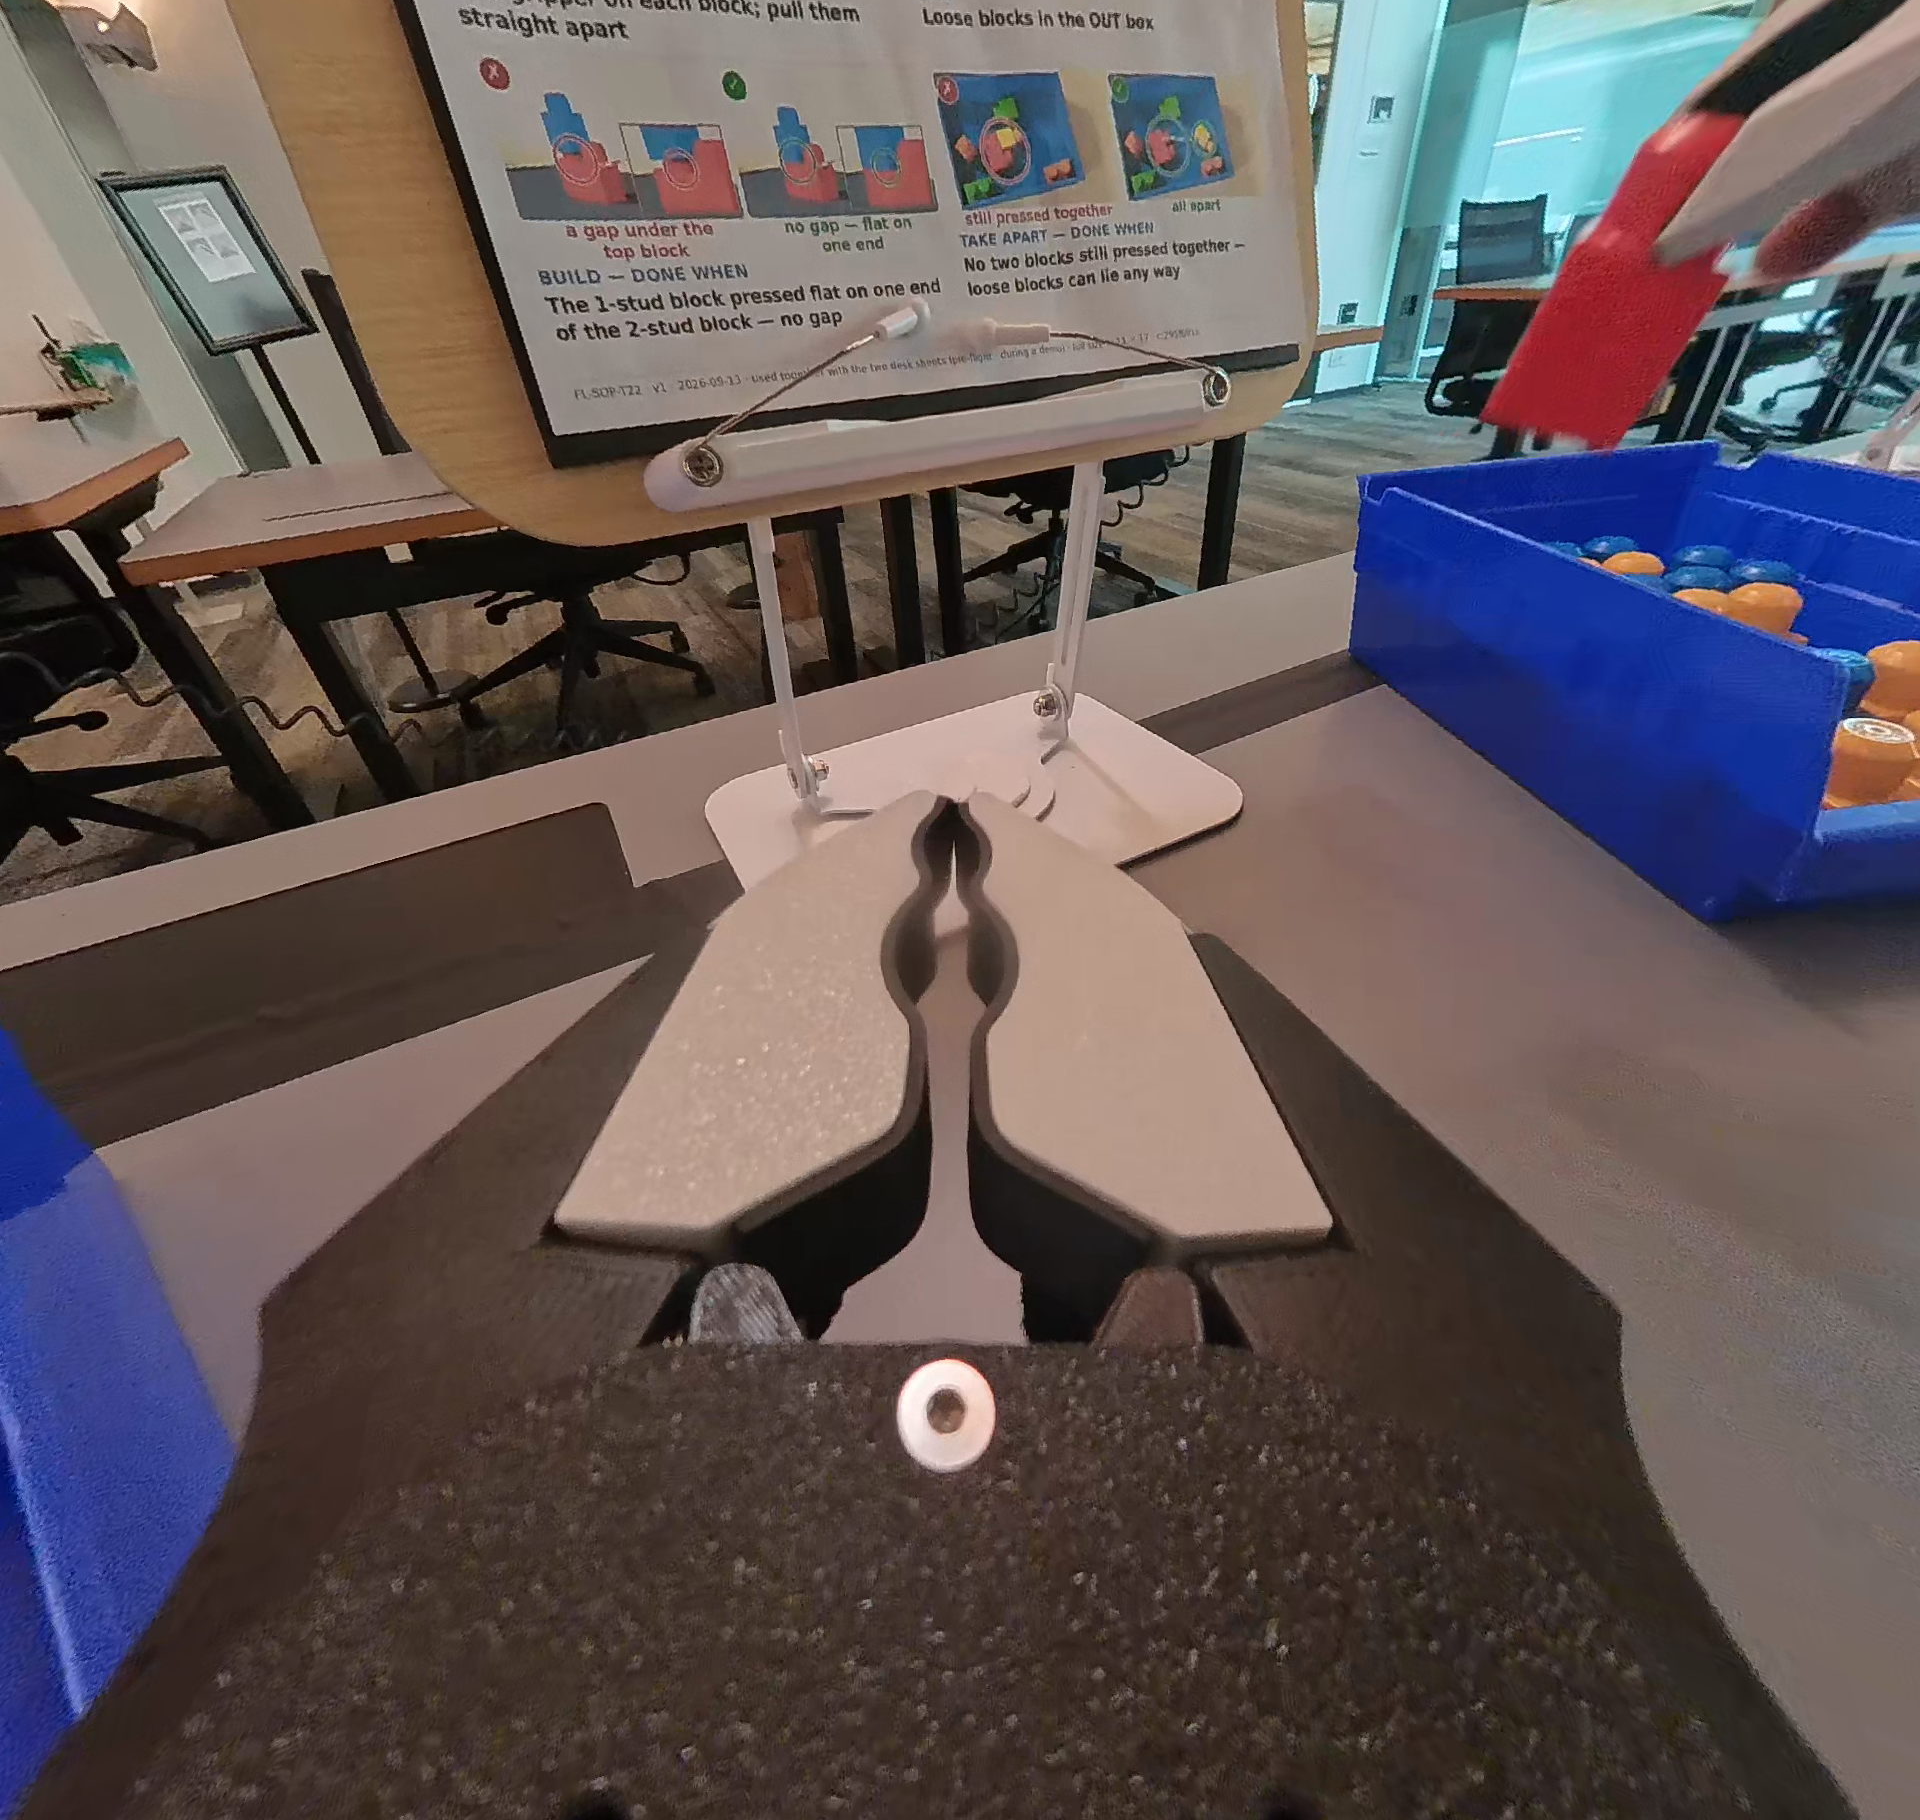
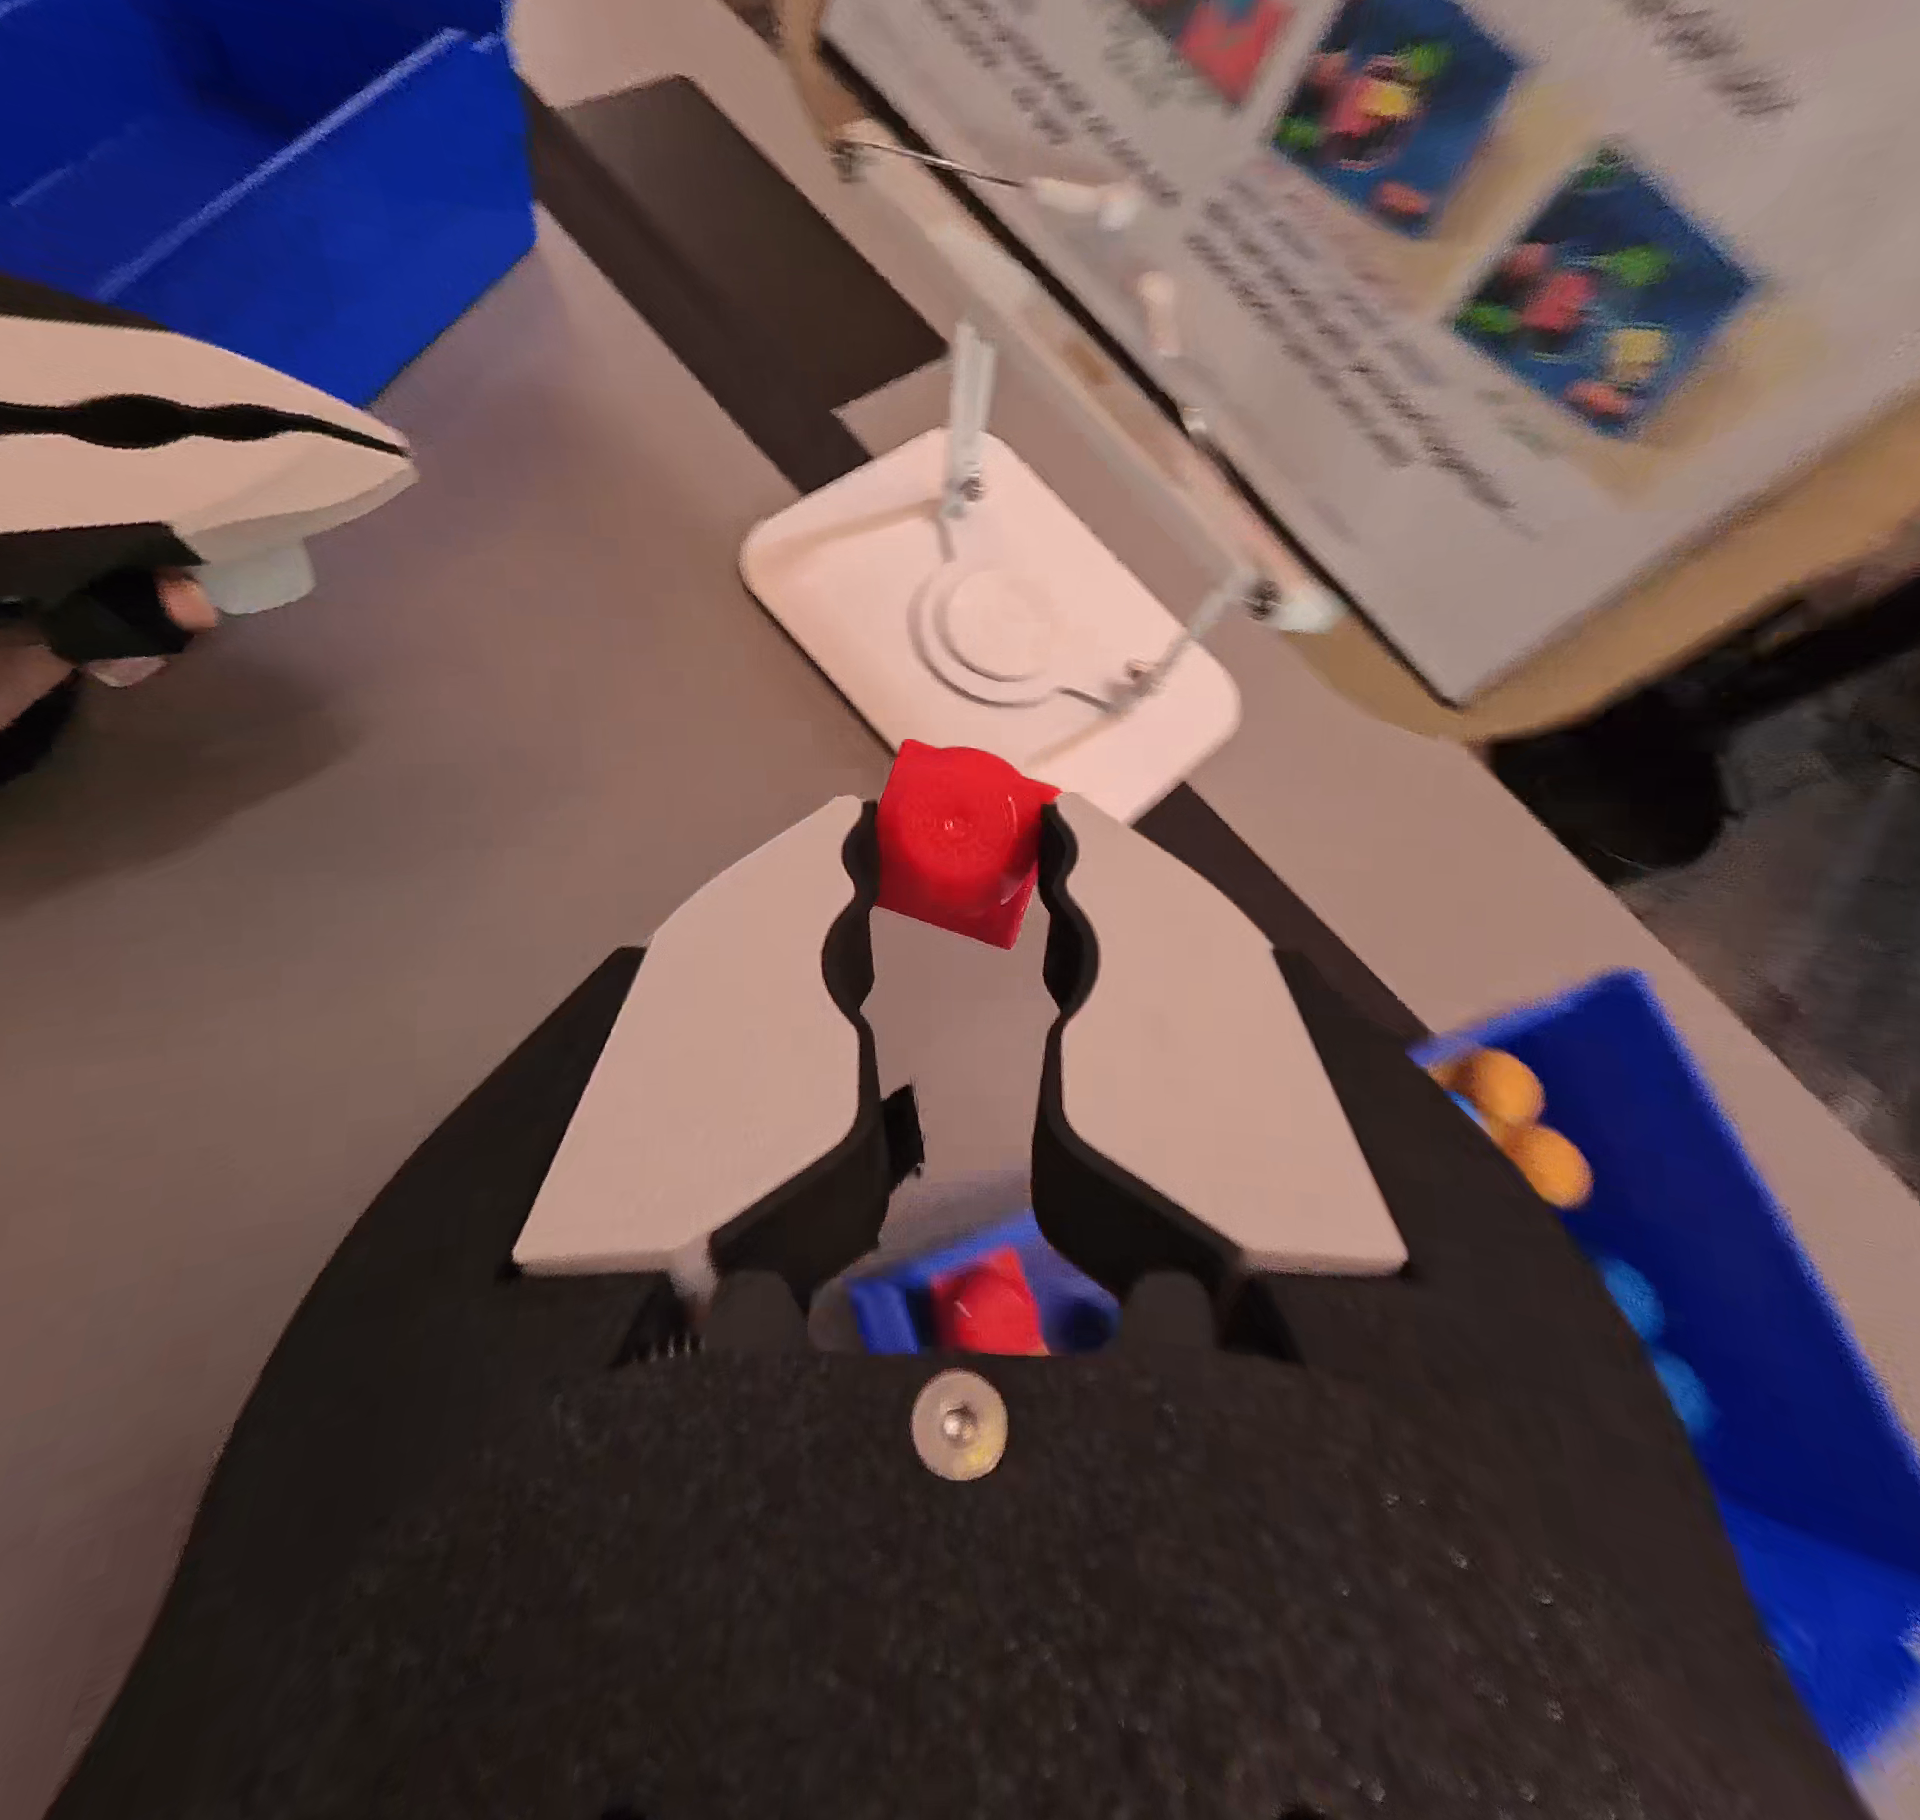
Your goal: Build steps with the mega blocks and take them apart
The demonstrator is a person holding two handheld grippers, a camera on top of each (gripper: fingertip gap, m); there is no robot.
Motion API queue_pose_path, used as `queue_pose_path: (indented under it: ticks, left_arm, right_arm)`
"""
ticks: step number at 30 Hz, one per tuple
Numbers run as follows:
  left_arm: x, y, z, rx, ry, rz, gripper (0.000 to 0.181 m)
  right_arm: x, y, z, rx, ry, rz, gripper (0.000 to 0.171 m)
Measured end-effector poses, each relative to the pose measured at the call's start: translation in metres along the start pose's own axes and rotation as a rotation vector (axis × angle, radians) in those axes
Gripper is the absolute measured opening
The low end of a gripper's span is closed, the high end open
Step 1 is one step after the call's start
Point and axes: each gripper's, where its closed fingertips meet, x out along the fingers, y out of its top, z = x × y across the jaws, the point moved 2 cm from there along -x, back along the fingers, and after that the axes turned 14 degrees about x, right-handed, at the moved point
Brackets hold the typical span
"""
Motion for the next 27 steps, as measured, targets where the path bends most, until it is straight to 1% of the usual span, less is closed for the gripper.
queue_pose_path:
  ticks: [4, 8, 12, 15, 18, 23, 27]
  left_arm:
    - [0.001, -0.002, 0.001, 0.013, 0.002, -0.006, 0.0]
    - [0.001, -0.003, 0.004, 0.021, -0.005, -0.009, 0.0]
    - [0.002, -0.004, 0.008, 0.027, -0.017, -0.013, 0.0]
    - [0.002, -0.005, 0.01, 0.037, -0.023, -0.015, 0.0]
    - [0.002, -0.006, 0.011, 0.041, -0.03, -0.018, 0.0]
    - [0.003, -0.009, 0.013, 0.045, -0.043, -0.026, 0.0]
    - [0.004, -0.009, 0.015, 0.053, -0.051, -0.025, 0.0]
  right_arm:
    - [-0.036, -0.015, 0.053, 0.03, -0.114, -0.057, 0.029]
    - [-0.044, -0.055, 0.077, 0.099, -0.127, -0.152, 0.029]
    - [-0.03, -0.095, 0.083, 0.18, -0.081, -0.203, 0.029]
    - [-0.016, -0.116, 0.084, 0.185, -0.047, -0.228, 0.029]
    - [-0.004, -0.125, 0.083, 0.145, 0.011, -0.22, 0.029]
    - [0.009, -0.131, 0.079, -0.042, 0.108, -0.214, 0.029]
    - [0.02, -0.136, 0.084, -0.076, 0.15, -0.247, 0.029]
